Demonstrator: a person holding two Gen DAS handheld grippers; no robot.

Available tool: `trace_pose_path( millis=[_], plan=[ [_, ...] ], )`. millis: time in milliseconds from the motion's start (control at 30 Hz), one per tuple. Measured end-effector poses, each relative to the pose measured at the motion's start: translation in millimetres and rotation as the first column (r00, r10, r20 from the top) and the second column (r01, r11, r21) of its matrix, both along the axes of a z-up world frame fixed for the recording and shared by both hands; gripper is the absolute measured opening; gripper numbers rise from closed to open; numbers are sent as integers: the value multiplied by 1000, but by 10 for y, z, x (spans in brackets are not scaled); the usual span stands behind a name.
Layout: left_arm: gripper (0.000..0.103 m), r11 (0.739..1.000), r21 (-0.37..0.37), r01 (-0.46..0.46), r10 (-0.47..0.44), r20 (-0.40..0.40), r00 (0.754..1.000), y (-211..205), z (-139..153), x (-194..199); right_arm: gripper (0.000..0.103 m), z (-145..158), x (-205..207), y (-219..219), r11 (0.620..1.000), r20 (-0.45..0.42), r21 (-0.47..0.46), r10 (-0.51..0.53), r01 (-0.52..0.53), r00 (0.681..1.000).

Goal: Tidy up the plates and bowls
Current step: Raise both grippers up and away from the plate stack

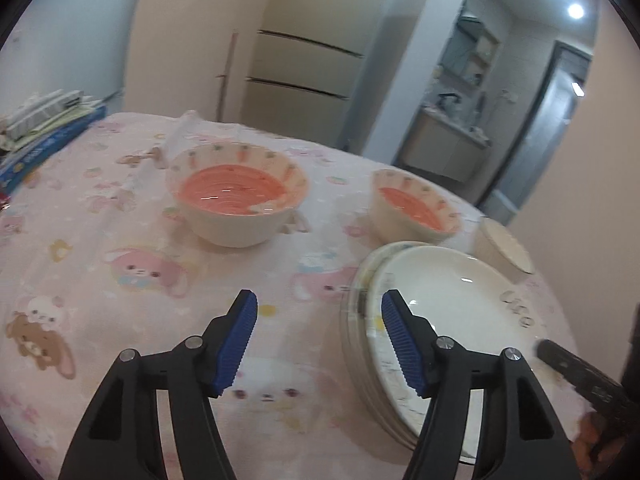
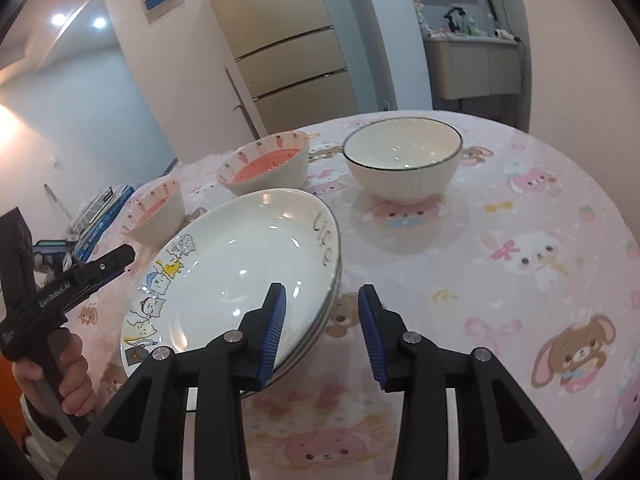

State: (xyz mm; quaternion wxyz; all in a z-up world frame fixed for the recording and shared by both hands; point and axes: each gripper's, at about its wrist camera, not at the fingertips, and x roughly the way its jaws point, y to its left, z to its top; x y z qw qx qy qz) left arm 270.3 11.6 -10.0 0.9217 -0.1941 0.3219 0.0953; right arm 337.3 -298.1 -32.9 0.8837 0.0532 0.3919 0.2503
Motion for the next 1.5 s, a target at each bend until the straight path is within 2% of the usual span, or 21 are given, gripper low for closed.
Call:
trace_pose_path(
  millis=[67,133,167,300,367,433,567,700,833,900,933,1000,1067,1167,1267,1333,1433,1500],
  plan=[
    [67,999,-50,-17,17,9,1000,99,-18,-23,27,1,-24,-19,1000,-3,11,-3,3,1000],
    [67,997,-67,-35,36,21,999,146,-10,-50,22,17,-57,-14,1000,1,20,-7,7,1000],
    [67,997,-60,-40,42,28,999,149,5,-59,18,23,-72,6,1000,5,18,-5,5,1000],
    [67,998,-16,-68,68,54,996,147,55,-102,15,11,-81,103,1000,12,-9,-7,7,1000],
    [67,997,0,-75,75,52,996,142,62,-104,11,-20,-61,87,1000,-12,18,-20,20,1000],
    [67,997,-1,-74,74,51,996,132,56,-103,11,-37,-56,77,999,-17,40,-26,27,1000],
    [67,999,10,-50,49,52,997,70,46,-95,11,-28,-66,122,999,13,9,-44,44,999],
    [67,999,47,-15,11,103,995,-31,119,-141,11,13,-78,147,999,37,-15,-47,48,998],
    [67,992,126,-4,-23,206,978,-160,286,-284,11,117,-143,189,998,94,-34,-51,54,994],
    [67,992,129,-3,-27,233,972,-174,328,-327,11,174,-173,221,998,113,-38,-43,48,993],
    [69,991,131,-7,-26,248,968,-178,350,-353,11,204,-192,240,998,124,-42,-41,46,991],
    [80,992,127,-10,-26,280,960,-173,395,-403,11,253,-228,271,998,153,-50,-41,49,987],
    [84,992,123,-21,-20,319,948,-159,441,-471,11,298,-266,290,996,199,-58,-49,61,979],
    [84,982,185,-48,-22,356,934,-221,504,-544,11,332,-297,282,994,268,-53,-76,94,960],
    [87,958,271,-92,-22,391,920,-301,550,-593,11,369,-322,243,990,317,-34,-116,133,941],
    [88,954,285,-96,-30,409,912,-329,569,-621,12,407,-326,210,991,329,-14,-119,131,937],
    [89,947,309,-92,-46,412,910,-368,580,-627,20,478,-354,176,990,365,-8,-127,139,922],
    [89,946,314,-85,-57,415,908,-385,581,-632,48,512,-386,158,989,402,-1,-134,147,906]
  ],
)
